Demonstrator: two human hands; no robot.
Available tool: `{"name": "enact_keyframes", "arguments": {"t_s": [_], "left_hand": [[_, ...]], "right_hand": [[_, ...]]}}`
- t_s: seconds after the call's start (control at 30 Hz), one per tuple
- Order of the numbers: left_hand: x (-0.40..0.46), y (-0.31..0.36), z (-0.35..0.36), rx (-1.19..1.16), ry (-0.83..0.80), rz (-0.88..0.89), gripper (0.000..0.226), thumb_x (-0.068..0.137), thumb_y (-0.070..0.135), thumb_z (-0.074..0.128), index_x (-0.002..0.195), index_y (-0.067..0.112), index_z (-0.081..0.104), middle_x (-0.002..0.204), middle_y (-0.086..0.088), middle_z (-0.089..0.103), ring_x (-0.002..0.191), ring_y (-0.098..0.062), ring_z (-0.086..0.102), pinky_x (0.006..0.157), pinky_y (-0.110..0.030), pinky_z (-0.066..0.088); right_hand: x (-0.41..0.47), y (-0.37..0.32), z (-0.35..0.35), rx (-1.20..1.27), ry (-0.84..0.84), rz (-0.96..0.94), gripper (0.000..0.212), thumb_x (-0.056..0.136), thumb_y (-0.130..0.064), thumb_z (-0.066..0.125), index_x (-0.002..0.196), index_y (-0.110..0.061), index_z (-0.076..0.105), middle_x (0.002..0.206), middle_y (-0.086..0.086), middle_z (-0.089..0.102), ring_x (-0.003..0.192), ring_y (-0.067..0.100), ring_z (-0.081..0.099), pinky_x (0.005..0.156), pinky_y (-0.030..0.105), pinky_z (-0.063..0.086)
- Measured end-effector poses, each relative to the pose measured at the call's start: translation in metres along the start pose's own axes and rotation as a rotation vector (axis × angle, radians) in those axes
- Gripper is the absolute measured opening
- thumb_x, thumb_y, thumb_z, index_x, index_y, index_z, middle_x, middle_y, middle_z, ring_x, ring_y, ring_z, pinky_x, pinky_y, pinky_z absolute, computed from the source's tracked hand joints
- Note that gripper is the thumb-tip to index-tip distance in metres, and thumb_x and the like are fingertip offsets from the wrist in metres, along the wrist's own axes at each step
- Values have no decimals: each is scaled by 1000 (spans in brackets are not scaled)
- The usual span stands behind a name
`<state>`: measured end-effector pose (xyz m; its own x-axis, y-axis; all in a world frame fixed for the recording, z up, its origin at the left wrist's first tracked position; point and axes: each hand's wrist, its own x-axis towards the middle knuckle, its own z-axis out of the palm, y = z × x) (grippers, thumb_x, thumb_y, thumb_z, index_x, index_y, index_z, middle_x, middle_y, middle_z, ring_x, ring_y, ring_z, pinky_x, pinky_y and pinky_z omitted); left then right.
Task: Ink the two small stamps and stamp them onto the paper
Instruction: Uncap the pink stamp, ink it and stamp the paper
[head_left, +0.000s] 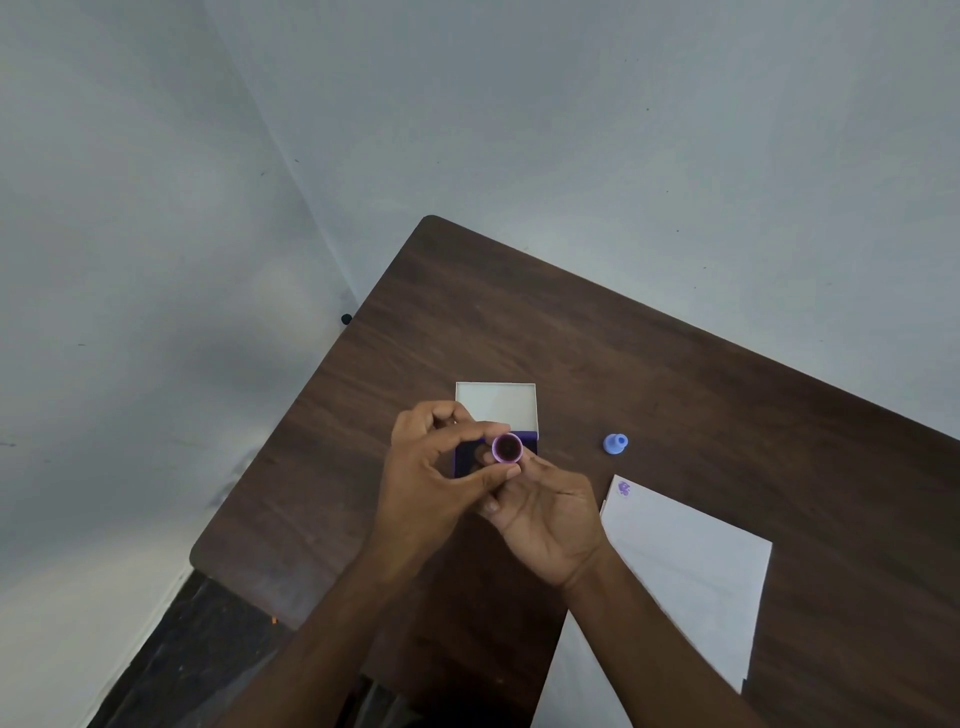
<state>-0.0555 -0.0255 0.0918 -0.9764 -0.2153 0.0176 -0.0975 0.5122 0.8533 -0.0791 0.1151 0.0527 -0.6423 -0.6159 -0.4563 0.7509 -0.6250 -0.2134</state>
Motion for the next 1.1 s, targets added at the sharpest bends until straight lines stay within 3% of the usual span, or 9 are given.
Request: {"name": "enact_keyframes", "arguments": {"t_s": [0.1,0.2,0.3,0.37,0.5,0.6,0.73,0.9,1.1], "left_hand": [[1,-6,1,-33,-19,3,46,62,54,74,104,36,72,105,14,56,105,-9,50,83,-8,42],[1,-19,-2,-84,-43,-2,44,64,51,77,105,39,69,108,19,60,106,-9,58,86,-14,48],[-2,-36,-1,-84,-50,-27,43,66,46,79,106,33,71,109,17,65,104,-6,61,87,-16,50],[-5,-45,2,-47,-66,-63,41,68,38,83,106,27,72,108,13,67,101,-4,61,87,-22,52],[-11,-64,16,142,-76,-89,43,70,34,84,110,26,72,112,6,69,105,-10,59,93,-37,49],[-13,-78,31,332,-128,-152,55,72,42,80,123,31,63,126,4,62,117,-17,52,99,-34,38],[-12,-93,45,474,-204,-73,64,74,44,76,133,35,52,135,8,55,125,-15,43,98,-26,23],[-5,-99,52,556,-174,-21,75,64,45,80,132,30,52,135,7,54,124,-19,43,97,-41,33],[3,-105,55,660,-237,-74,84,63,49,80,137,29,45,143,6,47,128,-22,35,101,-44,27]], "right_hand": [[-2,-2,-2,-39,7,-30,39,88,-13,54,124,0,51,99,15,61,77,17,57,74,36,37],[-1,-9,-5,-245,59,-113,31,88,-13,57,115,1,59,96,14,63,74,17,57,67,33,43],[2,-16,-14,-748,235,-253,15,91,-18,58,98,-15,72,84,9,67,72,18,57,63,28,46],[6,-16,-23,-1210,411,-371,10,90,-30,61,90,-30,71,84,-6,72,78,9,64,68,21,51],[16,-10,-42,-1720,463,-492,9,88,-43,59,92,-35,61,88,-20,61,84,1,57,72,10,42],[25,-4,-56,-1850,421,-451,24,92,-40,53,109,-24,63,106,-7,65,94,3,53,86,19,43],[37,0,-65,-1972,382,-336,34,95,-30,52,122,-10,57,123,9,62,109,20,56,96,24,36],[46,3,-66,-2013,331,-237,37,95,-24,53,126,-4,53,129,16,58,114,30,55,98,23,30],[50,6,-67,-2039,340,-245,31,95,-19,54,118,1,57,121,22,61,108,34,57,97,33,39]]}}
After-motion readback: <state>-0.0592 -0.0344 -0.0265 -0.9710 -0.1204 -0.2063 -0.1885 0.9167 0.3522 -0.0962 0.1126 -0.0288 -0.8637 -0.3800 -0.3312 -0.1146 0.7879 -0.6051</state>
